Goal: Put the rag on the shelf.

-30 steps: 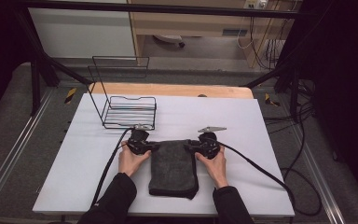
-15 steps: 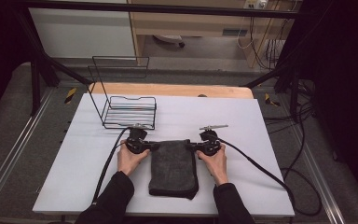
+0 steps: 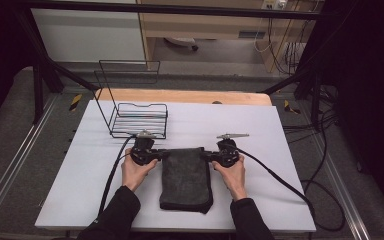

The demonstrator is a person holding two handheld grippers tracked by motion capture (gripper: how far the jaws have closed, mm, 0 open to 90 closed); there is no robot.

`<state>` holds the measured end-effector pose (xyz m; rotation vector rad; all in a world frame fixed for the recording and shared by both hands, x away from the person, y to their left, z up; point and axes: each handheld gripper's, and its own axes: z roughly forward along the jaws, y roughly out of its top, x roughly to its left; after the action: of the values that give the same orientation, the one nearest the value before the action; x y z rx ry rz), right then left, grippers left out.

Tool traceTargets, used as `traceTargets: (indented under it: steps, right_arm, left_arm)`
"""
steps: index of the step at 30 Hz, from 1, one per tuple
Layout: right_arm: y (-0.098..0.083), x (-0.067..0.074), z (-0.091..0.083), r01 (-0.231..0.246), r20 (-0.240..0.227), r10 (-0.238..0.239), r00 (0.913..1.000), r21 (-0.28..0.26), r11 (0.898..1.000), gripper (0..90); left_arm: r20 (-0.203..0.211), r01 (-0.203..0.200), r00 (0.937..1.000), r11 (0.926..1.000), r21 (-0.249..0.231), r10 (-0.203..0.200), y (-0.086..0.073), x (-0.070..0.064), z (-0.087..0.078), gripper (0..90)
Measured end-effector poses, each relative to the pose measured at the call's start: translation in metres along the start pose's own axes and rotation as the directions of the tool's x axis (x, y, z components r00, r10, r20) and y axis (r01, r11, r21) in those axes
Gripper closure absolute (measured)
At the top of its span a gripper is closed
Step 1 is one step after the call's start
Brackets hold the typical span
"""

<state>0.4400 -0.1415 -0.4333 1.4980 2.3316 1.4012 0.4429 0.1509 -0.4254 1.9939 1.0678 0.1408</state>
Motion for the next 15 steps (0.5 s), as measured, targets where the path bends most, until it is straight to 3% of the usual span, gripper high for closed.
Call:
traceTargets:
  steps: [9,15]
  right_arm:
    - [-0.002,0.012,-0.016,0.049,-0.013,-0.05,0.9987,-0.073,0.996,80.2]
    - [-0.002,0.02,-0.028,0.067,-0.024,-0.07,0.9972,-0.126,0.99,80.2]
  left_arm:
    - [0.004,-0.026,0.9996,0.998,-0.057,0.026,0.002,-0.011,-0.019,80.6]
    - [-0.008,-0.05,0.9988,0.9922,-0.114,0.049,0.003,-0.019,-0.031,80.6]
